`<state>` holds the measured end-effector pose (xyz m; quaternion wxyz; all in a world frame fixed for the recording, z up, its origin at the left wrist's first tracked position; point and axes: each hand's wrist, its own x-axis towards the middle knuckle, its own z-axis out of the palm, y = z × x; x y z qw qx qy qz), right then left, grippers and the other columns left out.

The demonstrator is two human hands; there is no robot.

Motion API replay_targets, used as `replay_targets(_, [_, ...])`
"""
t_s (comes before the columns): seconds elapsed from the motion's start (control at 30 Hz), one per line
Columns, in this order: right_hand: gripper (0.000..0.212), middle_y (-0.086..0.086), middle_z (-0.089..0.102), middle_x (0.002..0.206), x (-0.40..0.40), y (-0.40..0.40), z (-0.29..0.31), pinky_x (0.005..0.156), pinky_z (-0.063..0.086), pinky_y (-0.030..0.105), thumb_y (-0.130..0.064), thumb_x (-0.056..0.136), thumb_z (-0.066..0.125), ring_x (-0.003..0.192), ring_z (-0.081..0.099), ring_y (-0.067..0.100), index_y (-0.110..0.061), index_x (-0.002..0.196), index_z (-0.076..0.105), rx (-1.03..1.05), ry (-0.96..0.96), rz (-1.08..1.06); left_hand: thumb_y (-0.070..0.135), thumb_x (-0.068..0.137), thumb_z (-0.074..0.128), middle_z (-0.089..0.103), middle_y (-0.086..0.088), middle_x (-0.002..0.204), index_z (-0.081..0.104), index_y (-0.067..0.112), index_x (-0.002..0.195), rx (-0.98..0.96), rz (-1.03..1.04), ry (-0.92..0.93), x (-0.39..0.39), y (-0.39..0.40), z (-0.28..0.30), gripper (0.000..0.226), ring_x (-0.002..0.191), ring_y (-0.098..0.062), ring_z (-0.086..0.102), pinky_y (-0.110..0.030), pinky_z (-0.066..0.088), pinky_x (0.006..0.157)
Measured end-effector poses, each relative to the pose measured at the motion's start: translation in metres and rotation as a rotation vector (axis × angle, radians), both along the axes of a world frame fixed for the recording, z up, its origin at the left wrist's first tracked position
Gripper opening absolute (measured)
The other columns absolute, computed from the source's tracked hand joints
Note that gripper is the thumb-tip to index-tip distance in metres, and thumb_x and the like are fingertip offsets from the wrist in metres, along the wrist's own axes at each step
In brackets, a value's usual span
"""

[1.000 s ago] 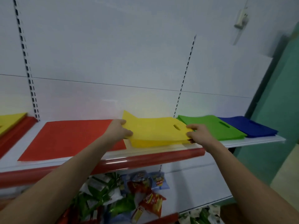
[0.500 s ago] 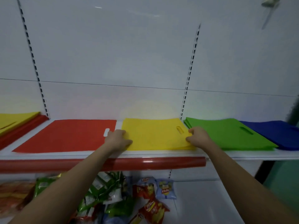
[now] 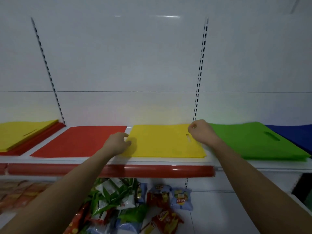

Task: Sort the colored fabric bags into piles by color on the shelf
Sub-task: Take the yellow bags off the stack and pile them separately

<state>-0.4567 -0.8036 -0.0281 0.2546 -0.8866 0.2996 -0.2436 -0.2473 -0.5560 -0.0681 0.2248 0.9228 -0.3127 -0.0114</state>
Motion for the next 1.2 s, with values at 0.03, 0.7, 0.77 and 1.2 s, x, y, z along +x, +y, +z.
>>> replay_targets(0.03, [0.026,0.026,0.069,0.091,0.006,0.005,0.0,0.069,0.052,0.038,-0.012,0.092,0.052,0.075,0.065,0.034,0.008,0.093,0.067,0.016,-0.006,0.038,0.035,0.094,0.059,0.054,-0.008,0.142,0.053,0.017,0.14,0.004,0.014,-0.023,-0.002,0.005,0.002,0.049,0.127,-0.029,0.052,-0.039,0.045,0.103])
replay_targets(0.7, [0.037,0.011,0.037,0.06,0.164,0.335,0.018,0.059,0.031,0.032,-0.023,0.092,0.053,0.054,0.034,0.022,-0.012,0.059,0.038,-0.086,0.032,0.826,0.047,0.094,0.053,0.07,0.002,0.087,0.068,0.024,0.099,-0.037,0.51,-0.258,-0.025,0.295,0.051,0.027,0.076,-0.017,0.063,-0.037,0.057,0.069])
replay_targets(0.77, [0.041,0.012,0.035,0.058,0.175,0.37,0.021,0.058,0.032,0.032,-0.022,0.091,0.053,0.053,0.037,0.026,-0.013,0.056,0.034,-0.113,0.014,0.849,0.047,0.093,0.052,0.07,0.001,0.085,0.066,0.025,0.097,-0.041,0.54,-0.269,-0.02,0.328,0.055,0.026,0.075,-0.017,0.064,-0.036,0.057,0.068])
replay_targets(1.2, [0.043,0.005,0.029,0.051,0.251,0.571,-0.001,0.06,0.028,0.032,-0.022,0.091,0.056,0.054,0.031,0.022,-0.014,0.056,0.033,-0.141,0.201,0.869,0.046,0.09,0.053,0.071,0.006,0.079,0.067,0.029,0.091,-0.06,0.559,-0.19,0.03,0.533,0.022,0.022,0.069,-0.01,0.066,-0.038,0.06,0.067])
